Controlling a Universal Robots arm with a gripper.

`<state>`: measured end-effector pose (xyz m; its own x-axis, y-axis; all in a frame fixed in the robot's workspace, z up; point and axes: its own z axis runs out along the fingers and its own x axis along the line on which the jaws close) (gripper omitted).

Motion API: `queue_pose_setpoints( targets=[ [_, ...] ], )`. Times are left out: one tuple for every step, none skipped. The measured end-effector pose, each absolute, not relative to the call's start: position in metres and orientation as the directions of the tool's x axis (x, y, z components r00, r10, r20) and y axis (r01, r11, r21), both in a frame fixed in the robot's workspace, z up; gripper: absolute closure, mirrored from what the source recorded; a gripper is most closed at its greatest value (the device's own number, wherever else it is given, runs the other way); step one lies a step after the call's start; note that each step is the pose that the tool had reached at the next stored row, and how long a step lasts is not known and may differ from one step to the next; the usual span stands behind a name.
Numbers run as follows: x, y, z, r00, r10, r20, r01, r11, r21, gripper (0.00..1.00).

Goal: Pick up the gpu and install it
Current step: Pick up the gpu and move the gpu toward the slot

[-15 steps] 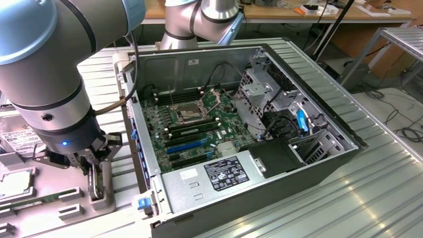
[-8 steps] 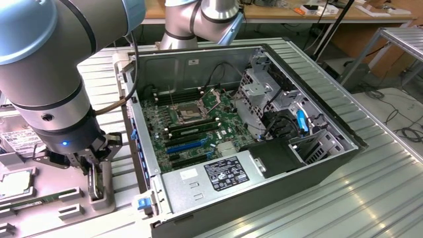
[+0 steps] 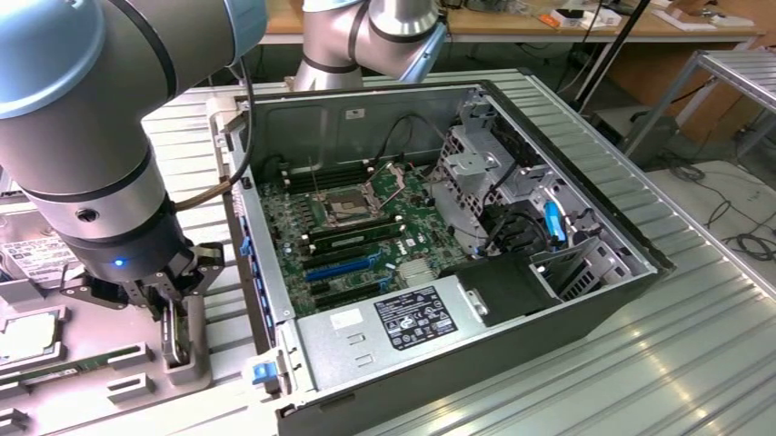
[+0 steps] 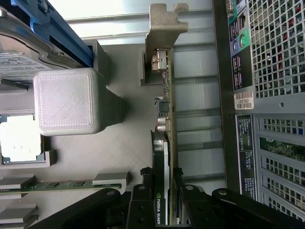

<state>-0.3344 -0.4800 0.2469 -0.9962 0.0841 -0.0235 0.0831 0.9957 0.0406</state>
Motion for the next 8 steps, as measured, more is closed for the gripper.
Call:
queue_pose_setpoints(
  targets=[
    [-0.3344, -0.4801, 0.2469, -0.996, 0.084, -0.024, 0.083, 0.996, 0.041, 0.73],
    [-0.3344, -0.4800, 0.2469, -0.996, 0.084, -0.024, 0.083, 0.996, 0.041, 0.73],
    [-0.3344, -0.4800, 0.2469, -0.996, 0.084, -0.023, 0.083, 0.996, 0.041, 0.73],
    [-0.3344, -0.4800, 0.2469, -0.996, 0.084, -0.024, 0.083, 0.996, 0.041, 0.73],
    [-0.3344, -0.4801, 0.2469, -0.996, 0.084, -0.023, 0.083, 0.996, 0.041, 0.73],
    [-0.3344, -0.4800, 0.2469, -0.996, 0.084, -0.024, 0.083, 0.996, 0.041, 0.73],
    [-0.3344, -0.4800, 0.2469, -0.996, 0.084, -0.024, 0.083, 0.996, 0.041, 0.73],
    [-0.3344, -0.4800, 0.2469, -0.996, 0.084, -0.023, 0.083, 0.996, 0.041, 0.73]
  ],
)
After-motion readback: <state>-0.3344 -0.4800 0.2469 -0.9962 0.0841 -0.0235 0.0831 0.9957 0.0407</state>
